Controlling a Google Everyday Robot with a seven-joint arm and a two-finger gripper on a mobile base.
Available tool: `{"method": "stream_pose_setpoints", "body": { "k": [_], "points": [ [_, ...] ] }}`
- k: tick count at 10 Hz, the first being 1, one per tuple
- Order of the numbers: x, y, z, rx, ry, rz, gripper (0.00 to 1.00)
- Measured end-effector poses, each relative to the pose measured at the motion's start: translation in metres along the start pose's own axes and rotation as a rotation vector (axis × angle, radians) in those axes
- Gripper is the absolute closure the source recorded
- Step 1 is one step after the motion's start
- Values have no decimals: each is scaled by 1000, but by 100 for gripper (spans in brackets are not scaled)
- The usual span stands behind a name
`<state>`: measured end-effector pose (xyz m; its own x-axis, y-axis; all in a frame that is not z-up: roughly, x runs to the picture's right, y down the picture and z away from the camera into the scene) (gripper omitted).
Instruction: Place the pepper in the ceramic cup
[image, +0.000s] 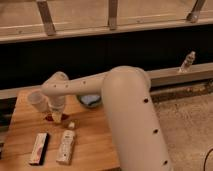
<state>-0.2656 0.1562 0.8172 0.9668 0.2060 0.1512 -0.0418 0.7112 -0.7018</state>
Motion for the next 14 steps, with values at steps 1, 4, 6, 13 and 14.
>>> {"method": "stream_pose_setpoints", "body": {
  "k": [1, 4, 6, 13, 14],
  "points": [
    [13, -10, 1, -6, -111, 14, 100],
    [30, -34, -1, -5, -359, 16, 100],
    [24, -44, -23, 33, -385, -14, 100],
    [-14, -83, -125, 205, -404, -149, 100],
    [-25, -90, -129, 216, -414, -174, 100]
  ]
}}
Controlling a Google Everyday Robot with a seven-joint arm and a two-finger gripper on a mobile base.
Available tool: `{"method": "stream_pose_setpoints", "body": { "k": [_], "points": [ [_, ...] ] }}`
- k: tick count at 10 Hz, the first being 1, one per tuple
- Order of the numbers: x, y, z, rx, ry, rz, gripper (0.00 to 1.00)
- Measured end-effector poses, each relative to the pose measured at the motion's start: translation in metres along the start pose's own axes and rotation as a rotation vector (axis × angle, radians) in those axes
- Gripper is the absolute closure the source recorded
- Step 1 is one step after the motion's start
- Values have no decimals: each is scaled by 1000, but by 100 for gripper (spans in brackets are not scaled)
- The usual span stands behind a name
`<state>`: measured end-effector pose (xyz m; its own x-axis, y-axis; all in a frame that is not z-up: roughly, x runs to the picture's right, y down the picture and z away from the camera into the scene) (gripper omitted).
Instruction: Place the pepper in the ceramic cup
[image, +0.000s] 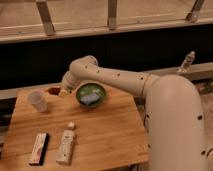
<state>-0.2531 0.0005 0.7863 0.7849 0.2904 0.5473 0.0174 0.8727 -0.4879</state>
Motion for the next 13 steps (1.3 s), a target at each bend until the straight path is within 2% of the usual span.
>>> {"method": "stream_pose_setpoints", "body": {
  "k": [2, 5, 10, 12, 13],
  "points": [
    [-30, -23, 11, 3, -44, -74, 100],
    [-48, -38, 18, -4, -94, -124, 100],
    [-48, -38, 18, -5, -94, -124, 100],
    [-50, -38, 20, -18, -101, -140, 100],
    [-59, -37, 27, -35, -115, -156, 100]
  ]
}}
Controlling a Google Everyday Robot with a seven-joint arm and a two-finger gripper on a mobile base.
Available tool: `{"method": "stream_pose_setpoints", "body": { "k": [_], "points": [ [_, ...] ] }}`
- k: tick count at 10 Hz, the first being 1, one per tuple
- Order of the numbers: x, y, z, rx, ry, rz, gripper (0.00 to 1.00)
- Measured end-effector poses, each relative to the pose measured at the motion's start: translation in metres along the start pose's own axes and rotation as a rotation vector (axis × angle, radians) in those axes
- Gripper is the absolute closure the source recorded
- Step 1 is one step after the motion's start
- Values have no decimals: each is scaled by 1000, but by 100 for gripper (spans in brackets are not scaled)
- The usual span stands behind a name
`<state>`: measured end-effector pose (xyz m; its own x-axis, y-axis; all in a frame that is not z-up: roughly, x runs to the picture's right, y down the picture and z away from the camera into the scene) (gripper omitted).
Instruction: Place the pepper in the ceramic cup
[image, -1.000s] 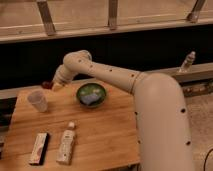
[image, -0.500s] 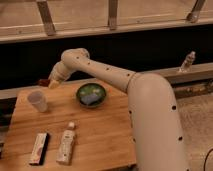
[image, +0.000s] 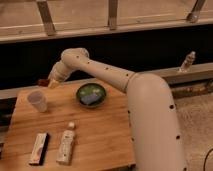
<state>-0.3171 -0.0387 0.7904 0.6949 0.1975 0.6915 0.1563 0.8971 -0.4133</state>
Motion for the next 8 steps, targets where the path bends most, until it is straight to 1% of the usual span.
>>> {"method": "stream_pose_setpoints", "body": {
  "k": [1, 2, 3, 4, 5, 6, 7, 8],
  "points": [
    [-11, -2, 10, -18, -19, -15, 100],
    [-33, -1, 30, -56, -59, -37, 100],
    [-40, 2, 36, -70, -75, -45, 100],
    [-50, 6, 46, -97, -104, -57, 100],
    [-57, 11, 50, -117, -128, -68, 100],
    [-61, 16, 53, -133, -142, -77, 100],
    [-64, 20, 55, -144, -151, -79, 100],
    [-63, 24, 61, -163, -171, -74, 100]
  ]
}}
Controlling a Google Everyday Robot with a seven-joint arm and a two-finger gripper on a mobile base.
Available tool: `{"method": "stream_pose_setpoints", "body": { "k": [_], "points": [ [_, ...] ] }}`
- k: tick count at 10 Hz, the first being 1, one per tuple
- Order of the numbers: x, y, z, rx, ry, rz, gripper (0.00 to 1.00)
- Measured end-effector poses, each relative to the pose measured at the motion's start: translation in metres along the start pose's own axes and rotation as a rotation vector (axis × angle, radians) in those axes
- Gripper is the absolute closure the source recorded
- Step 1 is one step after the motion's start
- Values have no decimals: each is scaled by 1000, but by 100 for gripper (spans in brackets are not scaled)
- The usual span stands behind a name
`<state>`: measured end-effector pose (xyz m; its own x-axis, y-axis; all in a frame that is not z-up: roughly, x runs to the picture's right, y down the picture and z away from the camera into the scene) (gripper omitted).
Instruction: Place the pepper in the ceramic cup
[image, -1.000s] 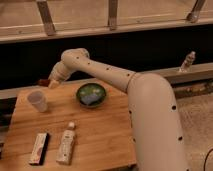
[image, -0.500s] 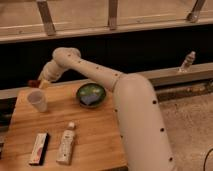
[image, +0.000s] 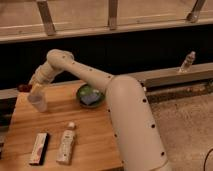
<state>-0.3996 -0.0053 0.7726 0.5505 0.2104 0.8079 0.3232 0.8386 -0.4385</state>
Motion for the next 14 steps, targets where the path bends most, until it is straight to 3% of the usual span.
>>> {"method": "stream_pose_setpoints", "body": {
  "k": [4, 5, 9, 11, 14],
  "points": [
    [10, 10, 19, -52, -42, 34, 100],
    [9, 10, 18, -50, -43, 33, 99],
    [9, 10, 19, -51, -42, 33, 65],
    [9, 10, 18, -51, -42, 34, 42],
    [9, 10, 19, -51, -42, 33, 20]
  ]
}}
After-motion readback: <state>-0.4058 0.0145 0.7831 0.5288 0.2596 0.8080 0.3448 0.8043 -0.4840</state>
